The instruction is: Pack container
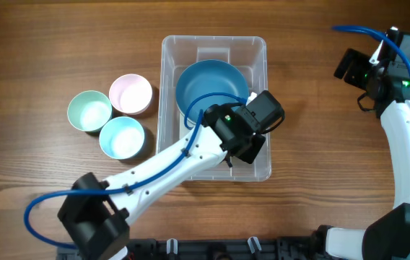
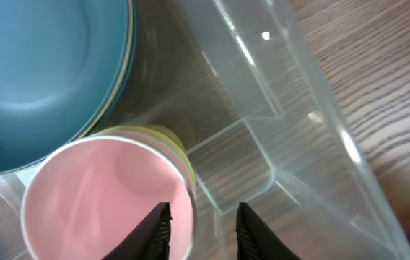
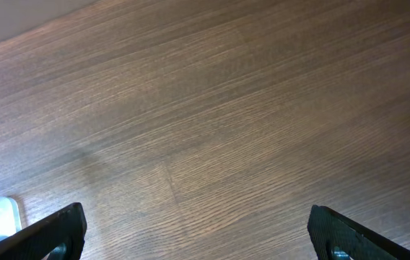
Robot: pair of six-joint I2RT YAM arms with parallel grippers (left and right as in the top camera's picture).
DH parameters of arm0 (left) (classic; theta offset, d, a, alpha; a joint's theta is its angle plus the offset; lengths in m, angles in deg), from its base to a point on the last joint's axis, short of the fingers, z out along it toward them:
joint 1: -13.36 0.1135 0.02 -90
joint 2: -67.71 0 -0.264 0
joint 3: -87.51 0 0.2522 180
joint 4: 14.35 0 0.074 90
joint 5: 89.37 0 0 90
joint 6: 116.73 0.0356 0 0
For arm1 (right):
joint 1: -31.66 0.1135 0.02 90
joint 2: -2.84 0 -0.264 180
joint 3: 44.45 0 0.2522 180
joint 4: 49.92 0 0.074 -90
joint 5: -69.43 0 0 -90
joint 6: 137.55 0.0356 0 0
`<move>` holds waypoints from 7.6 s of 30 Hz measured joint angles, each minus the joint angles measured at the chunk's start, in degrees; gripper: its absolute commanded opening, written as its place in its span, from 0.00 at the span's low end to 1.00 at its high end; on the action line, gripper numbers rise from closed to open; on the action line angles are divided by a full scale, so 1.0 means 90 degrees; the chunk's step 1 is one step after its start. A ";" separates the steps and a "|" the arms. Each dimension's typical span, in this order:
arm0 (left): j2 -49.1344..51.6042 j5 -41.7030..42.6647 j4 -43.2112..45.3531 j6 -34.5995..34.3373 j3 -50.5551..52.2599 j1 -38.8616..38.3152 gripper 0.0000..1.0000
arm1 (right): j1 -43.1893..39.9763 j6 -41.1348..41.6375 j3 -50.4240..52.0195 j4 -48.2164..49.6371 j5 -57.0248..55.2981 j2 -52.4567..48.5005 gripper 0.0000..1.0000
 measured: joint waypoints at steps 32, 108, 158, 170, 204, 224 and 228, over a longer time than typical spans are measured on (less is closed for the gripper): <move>0.0408 -0.0294 0.0457 -0.0041 0.0002 -0.0002 0.04 | 0.0000 0.0000 0.0000 0.0000 0.0000 0.0000 1.00; -0.0512 -0.0379 -0.0500 -0.0675 -0.0862 0.6496 0.49 | 0.0000 0.0000 0.0000 0.0000 0.0000 0.0000 1.00; -0.0036 0.0566 0.2766 -0.1307 0.2861 0.8216 0.44 | 0.0000 0.0000 0.0000 0.0000 0.0000 0.0000 1.00; 0.0301 0.0605 0.2875 -0.1413 0.2863 0.8313 0.06 | 0.0000 0.0000 0.0000 0.0000 0.0000 0.0000 1.00; -0.3259 0.0678 0.1231 -0.1396 0.2679 0.4906 0.04 | 0.0000 0.0000 0.0000 0.0002 0.0000 0.0000 1.00; -0.2628 0.0695 0.0678 -0.1375 0.2671 0.2344 0.36 | 0.0000 0.0000 0.0000 0.0000 0.0000 0.0000 1.00; -0.2526 0.0607 0.0695 -0.1396 0.2671 0.2346 0.36 | 0.0000 0.0000 0.0000 0.0000 0.0000 0.0000 1.00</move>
